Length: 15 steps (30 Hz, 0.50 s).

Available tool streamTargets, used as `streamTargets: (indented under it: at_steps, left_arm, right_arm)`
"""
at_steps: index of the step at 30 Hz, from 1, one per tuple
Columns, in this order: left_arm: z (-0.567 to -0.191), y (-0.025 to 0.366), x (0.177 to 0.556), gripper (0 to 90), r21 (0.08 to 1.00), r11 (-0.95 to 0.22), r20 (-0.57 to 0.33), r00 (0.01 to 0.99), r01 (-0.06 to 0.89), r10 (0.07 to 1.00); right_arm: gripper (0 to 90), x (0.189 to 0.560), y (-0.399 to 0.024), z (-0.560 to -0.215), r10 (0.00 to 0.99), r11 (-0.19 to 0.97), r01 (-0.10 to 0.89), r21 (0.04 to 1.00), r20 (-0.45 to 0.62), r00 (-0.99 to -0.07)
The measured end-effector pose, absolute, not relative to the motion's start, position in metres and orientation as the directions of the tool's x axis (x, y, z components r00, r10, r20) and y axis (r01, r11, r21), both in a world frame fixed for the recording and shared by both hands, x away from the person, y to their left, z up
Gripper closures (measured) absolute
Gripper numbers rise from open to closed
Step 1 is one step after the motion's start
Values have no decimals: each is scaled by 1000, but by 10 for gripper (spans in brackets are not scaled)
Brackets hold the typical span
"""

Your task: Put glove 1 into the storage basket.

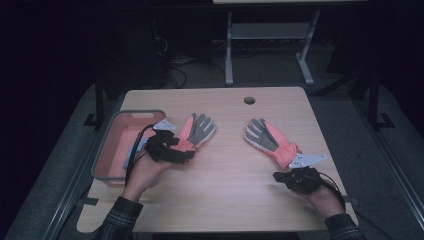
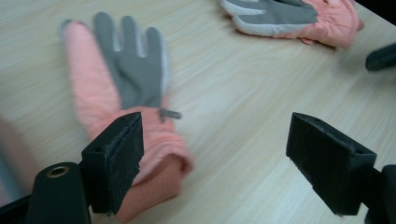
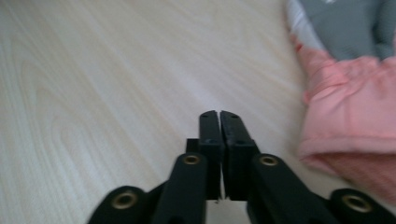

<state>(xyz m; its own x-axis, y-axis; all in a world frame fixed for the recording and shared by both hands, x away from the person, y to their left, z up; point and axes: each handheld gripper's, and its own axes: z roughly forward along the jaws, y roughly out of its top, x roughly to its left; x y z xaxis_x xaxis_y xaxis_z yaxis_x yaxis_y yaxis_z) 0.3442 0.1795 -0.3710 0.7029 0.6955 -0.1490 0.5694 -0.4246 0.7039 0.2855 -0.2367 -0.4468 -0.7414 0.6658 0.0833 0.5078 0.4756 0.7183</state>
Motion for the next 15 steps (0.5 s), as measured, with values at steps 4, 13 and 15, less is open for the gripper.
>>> streamTargets:
  at_steps: [4, 13, 15]
  left_arm:
    - [-383, 164, 336, 187, 699, -447, -148, 725, 558, 673]
    - [-421, 148, 312, 186, 695, -507, -106, 770, 510, 629]
    - [-425, 148, 310, 186, 694, -508, -107, 771, 510, 628]
  right_arm:
    - [900, 295, -242, -437, 677, 456, 504, 734, 82, -732]
    - [900, 332, -262, -419, 726, 406, 520, 752, 80, -683]
    - [900, 337, -264, -419, 731, 406, 525, 748, 79, -678]
